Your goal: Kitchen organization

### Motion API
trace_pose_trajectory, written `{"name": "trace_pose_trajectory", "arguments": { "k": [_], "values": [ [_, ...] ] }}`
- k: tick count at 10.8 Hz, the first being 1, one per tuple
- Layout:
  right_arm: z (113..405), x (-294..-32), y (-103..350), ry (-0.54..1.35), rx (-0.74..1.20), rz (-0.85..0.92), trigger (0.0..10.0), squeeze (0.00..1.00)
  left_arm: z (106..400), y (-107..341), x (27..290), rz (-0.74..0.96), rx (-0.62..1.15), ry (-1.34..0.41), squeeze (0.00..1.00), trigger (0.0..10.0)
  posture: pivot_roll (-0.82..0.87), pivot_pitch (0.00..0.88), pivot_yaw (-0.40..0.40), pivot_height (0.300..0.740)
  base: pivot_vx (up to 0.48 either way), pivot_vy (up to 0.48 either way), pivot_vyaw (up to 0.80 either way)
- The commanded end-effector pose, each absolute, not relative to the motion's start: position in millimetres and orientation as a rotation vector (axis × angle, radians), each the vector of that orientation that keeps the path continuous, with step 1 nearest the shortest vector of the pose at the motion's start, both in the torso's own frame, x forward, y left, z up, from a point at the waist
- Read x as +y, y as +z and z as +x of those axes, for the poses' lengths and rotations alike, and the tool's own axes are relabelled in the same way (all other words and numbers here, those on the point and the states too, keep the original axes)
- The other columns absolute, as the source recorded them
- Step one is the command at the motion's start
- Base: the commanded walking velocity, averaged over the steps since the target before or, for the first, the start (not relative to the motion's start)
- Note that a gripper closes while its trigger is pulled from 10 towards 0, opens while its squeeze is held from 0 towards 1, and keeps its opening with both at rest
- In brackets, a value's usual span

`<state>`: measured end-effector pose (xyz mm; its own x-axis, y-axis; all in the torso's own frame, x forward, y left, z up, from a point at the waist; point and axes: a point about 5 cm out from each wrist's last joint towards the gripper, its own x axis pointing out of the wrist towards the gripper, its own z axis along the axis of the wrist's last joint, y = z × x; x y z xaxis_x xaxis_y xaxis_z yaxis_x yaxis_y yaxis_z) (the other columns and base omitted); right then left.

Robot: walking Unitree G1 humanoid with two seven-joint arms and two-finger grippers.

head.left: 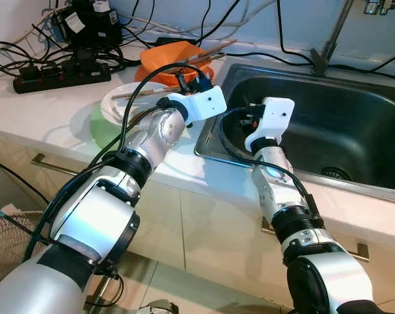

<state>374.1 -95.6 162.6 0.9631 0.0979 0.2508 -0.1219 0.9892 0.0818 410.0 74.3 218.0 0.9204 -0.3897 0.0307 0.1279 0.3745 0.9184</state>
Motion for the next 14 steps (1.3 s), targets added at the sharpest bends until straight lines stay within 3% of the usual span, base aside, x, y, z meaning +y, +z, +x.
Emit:
{"name": "trace_pose_trajectory", "arguments": {
  "k": [1,2,3,4,6,9,10,11,13,14],
  "values": [
    [374.3,-96.6,167.1,0.107,-0.269,0.098,10.0,0.00,411.9,231.4,71.6,1.148,-0.297,-0.314,0.00,0.0,0.04,0.010,0.034,0.740,0.000,0.000,0.00],
    [374.6,-96.5,167.5,0.108,-0.269,0.098,10.0,0.00,411.4,240.2,67.1,1.041,-0.317,-0.318,0.00,0.0,0.04,0.009,0.033,0.740,0.000,0.000,0.00],
    [374.7,-96.3,167.6,0.109,-0.269,0.098,10.0,0.00,410.8,244.3,65.0,0.958,-0.321,-0.324,0.00,2.9,0.04,0.009,0.033,0.740,0.000,0.000,0.00],
    [374.7,-96.0,167.7,0.110,-0.270,0.098,10.0,0.00,410.2,250.7,63.0,0.865,-0.335,-0.330,0.00,10.0,0.05,0.009,0.032,0.740,0.000,0.000,0.00],
    [374.6,-95.1,167.7,0.116,-0.270,0.099,10.0,0.00,409.8,266.4,63.8,0.720,-0.363,-0.329,0.00,10.0,0.05,0.008,0.030,0.740,0.000,0.000,0.00],
    [374.5,-94.5,167.4,0.122,-0.268,0.099,10.0,0.00,402.9,309.0,64.9,0.699,-0.545,-0.290,0.00,10.0,0.05,0.008,0.027,0.740,0.000,0.000,0.00],
    [374.5,-94.1,167.1,0.124,-0.267,0.098,10.0,0.00,385.9,337.2,55.6,0.565,-0.739,-0.361,0.00,10.0,0.05,0.007,0.026,0.740,0.000,0.000,0.00],
    [374.5,-94.2,166.9,0.123,-0.266,0.096,10.0,0.00,370.8,354.7,51.3,0.285,-0.838,-0.459,0.00,10.0,0.05,0.006,0.026,0.740,0.000,0.000,0.00],
    [374.4,-94.4,167.5,0.121,-0.270,0.093,10.0,0.00,362.4,362.0,52.3,-0.018,-0.831,-0.577,0.00,10.0,0.05,0.008,0.028,0.740,0.000,0.000,0.00],
    [374.3,-95.1,167.7,0.117,-0.272,0.087,10.0,0.00,362.2,361.8,54.5,-0.085,-0.825,-0.597,0.00,10.0,0.05,0.008,0.028,0.740,0.000,0.000,0.00]
  ]
}}
